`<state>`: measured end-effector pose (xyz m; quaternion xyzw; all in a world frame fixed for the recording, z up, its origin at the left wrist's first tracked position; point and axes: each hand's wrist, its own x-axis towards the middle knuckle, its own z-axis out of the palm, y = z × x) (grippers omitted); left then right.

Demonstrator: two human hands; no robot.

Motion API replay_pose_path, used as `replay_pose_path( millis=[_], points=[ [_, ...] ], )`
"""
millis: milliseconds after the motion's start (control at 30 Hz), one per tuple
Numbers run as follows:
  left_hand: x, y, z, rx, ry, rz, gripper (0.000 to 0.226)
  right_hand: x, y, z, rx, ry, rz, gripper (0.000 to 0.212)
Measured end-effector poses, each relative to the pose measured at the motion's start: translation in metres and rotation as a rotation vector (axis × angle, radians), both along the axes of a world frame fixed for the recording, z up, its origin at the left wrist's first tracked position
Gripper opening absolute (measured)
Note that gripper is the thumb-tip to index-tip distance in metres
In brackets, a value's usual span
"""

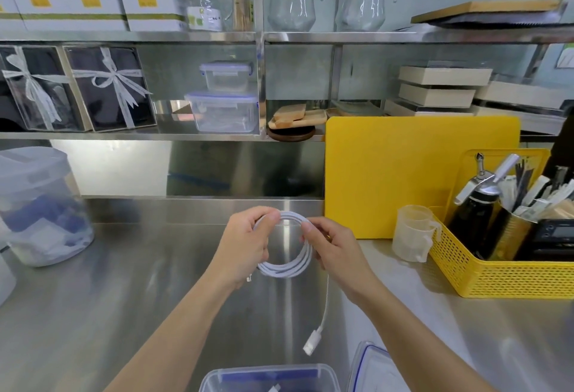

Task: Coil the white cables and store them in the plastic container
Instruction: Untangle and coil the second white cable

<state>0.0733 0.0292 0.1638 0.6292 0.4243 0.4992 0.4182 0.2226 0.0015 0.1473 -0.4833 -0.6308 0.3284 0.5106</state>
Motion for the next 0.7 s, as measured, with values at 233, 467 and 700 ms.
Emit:
replay_pose_path(
  millis=[233,467,700],
  points=[
    [-0.020,0.015,-0.004,-0.025,-0.399,0.340,0.031,0.022,-0.001,-0.011,-0.135,0.087,-0.061,0.023],
    [0.003,0.000,-0.018,0.005,-0.345,0.250,0.027,0.004,0.004,0.004,-0.029,-0.168,-0.007,0.053],
    [0.016,-0.011,-0.018,0.023,-0.434,0.258,0.026,-0.017,0.011,0.008,0.020,-0.090,0.026,0.018]
  ],
)
